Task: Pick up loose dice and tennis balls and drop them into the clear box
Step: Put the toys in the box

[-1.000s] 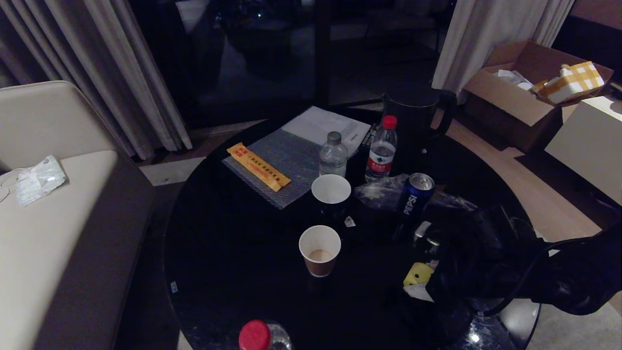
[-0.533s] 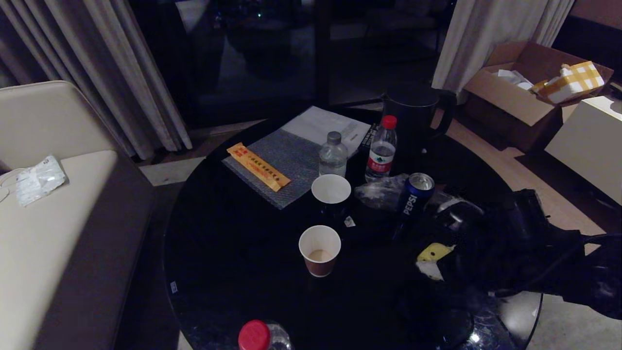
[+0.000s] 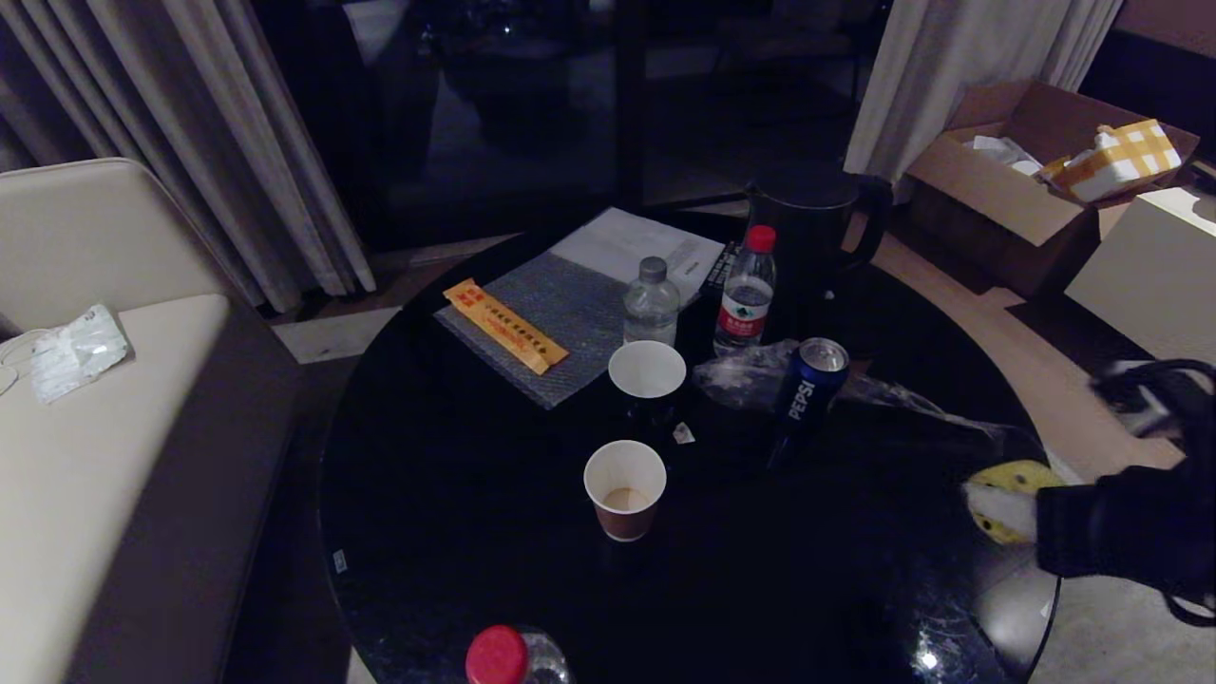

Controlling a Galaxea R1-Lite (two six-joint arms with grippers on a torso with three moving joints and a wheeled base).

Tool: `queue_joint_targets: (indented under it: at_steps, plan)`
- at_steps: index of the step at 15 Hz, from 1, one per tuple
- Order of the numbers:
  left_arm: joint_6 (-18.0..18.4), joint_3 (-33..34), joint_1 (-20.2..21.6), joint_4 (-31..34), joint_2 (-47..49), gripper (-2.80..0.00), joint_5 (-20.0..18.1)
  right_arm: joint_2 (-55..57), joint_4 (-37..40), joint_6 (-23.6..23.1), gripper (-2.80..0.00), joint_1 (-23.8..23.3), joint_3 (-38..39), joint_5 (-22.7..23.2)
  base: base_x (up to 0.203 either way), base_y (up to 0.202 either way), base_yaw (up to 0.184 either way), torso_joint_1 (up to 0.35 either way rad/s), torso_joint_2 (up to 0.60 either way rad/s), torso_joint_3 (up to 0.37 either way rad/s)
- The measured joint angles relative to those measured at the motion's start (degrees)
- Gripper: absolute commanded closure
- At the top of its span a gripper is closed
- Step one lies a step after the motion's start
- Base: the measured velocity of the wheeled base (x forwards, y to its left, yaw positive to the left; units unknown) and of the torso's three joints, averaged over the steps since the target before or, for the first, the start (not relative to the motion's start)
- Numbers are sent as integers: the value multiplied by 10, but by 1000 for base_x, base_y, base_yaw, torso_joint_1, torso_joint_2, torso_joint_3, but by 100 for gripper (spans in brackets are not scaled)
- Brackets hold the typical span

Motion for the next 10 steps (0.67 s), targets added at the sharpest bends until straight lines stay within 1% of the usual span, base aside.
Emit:
queue_joint_targets:
  at_steps: [3, 6, 8, 10]
  plan:
    - [0, 0, 0, 0, 0, 0, 0, -167, 90, 2, 0, -73, 60, 20, 0, 0, 0, 0, 0, 0]
    - [0, 0, 0, 0, 0, 0, 0, -325, 171, -22, 0, -154, 127, 65, 0, 0, 0, 0, 0, 0]
    - [0, 0, 0, 0, 0, 0, 0, -413, 205, -38, 0, -184, 162, 85, 0, 0, 0, 0, 0, 0]
    - [0, 0, 0, 0, 0, 0, 0, -477, 231, -45, 0, -199, 183, 76, 0, 0, 0, 0, 0, 0]
